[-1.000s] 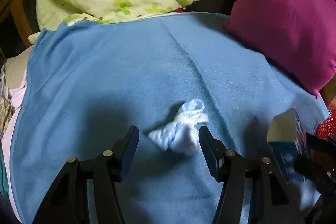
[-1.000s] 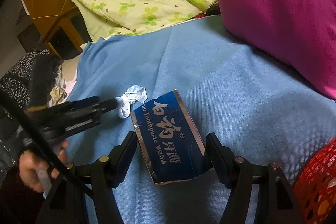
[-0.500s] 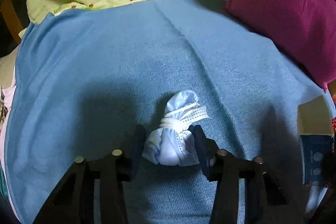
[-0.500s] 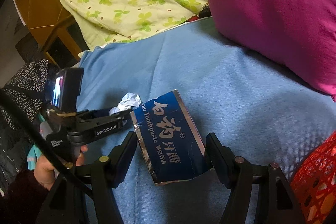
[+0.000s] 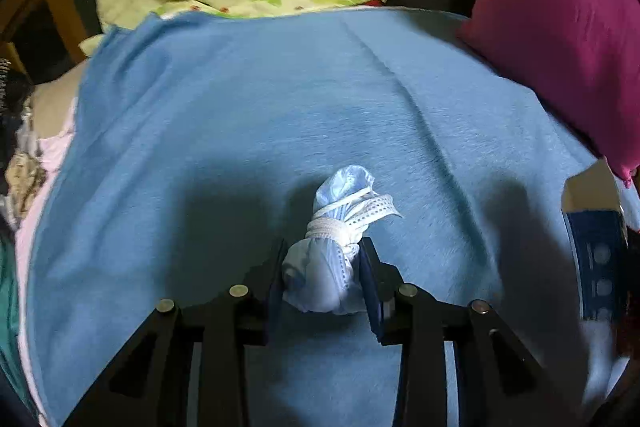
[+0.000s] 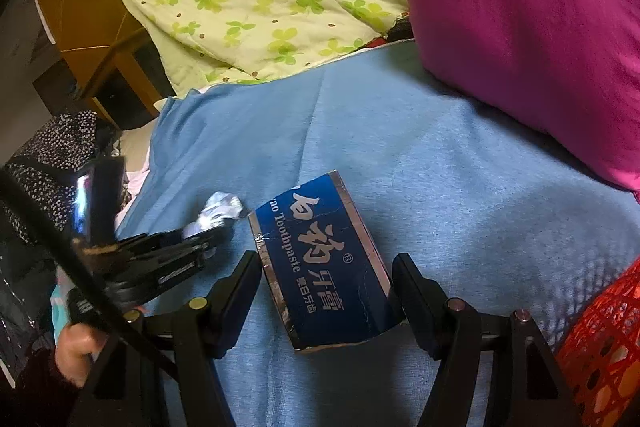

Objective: Collect trash
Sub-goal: 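Close the left tool on the white tissue and lift it, then carry the white tissue and blue toothpaste box over the red wastebasket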

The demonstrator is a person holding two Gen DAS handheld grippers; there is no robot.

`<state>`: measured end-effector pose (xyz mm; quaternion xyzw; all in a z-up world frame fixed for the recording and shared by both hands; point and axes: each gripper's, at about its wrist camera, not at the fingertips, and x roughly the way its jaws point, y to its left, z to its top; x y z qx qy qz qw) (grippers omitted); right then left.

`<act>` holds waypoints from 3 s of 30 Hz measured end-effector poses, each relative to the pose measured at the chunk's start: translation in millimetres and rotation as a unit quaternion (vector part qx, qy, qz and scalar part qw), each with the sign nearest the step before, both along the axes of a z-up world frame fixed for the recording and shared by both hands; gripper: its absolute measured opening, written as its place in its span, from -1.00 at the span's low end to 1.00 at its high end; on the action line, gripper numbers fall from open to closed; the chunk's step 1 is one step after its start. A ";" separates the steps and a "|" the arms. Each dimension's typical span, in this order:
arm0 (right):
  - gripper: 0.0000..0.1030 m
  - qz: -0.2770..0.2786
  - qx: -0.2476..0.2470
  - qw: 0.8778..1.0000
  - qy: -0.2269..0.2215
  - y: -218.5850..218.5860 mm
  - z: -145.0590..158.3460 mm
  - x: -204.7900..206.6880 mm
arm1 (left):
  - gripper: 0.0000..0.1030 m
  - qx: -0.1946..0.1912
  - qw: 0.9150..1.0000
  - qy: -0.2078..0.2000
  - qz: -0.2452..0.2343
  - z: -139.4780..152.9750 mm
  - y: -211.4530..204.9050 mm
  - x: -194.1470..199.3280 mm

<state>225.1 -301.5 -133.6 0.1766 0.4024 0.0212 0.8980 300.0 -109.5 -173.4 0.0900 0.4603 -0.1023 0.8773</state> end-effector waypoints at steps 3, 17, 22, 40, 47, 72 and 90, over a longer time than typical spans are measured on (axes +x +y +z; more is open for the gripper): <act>0.37 0.001 -0.002 1.000 -0.002 1.2 1.0 0.6 | -0.28 0.002 1.000 -0.022 0.002 13.5 9.6 -19.2; 0.37 0.023 -0.027 0.999 -0.028 21.7 11.8 -7.1 | -0.28 -0.005 0.994 -0.106 0.032 59.4 59.1 -131.8; 0.37 0.031 -0.033 0.998 -0.036 25.7 15.4 -12.5 | -0.28 -0.010 0.993 -0.100 0.060 54.3 82.7 -156.0; 0.37 0.053 -0.058 0.994 -0.075 30.7 30.9 -31.9 | -0.28 -0.012 0.990 -0.129 0.061 79.0 80.5 -186.4; 0.37 0.063 -0.075 0.992 -0.083 36.2 33.1 -41.5 | -0.28 -0.022 0.988 -0.146 0.052 98.2 79.6 -199.1; 0.37 0.096 -0.053 0.989 -0.097 67.9 27.8 -111.3 | -0.28 -0.048 0.976 -0.210 0.027 152.3 100.4 -253.3; 0.37 0.150 -0.013 0.983 -0.106 101.0 34.1 -188.1 | -0.27 -0.060 0.974 -0.214 0.030 159.4 113.8 -272.6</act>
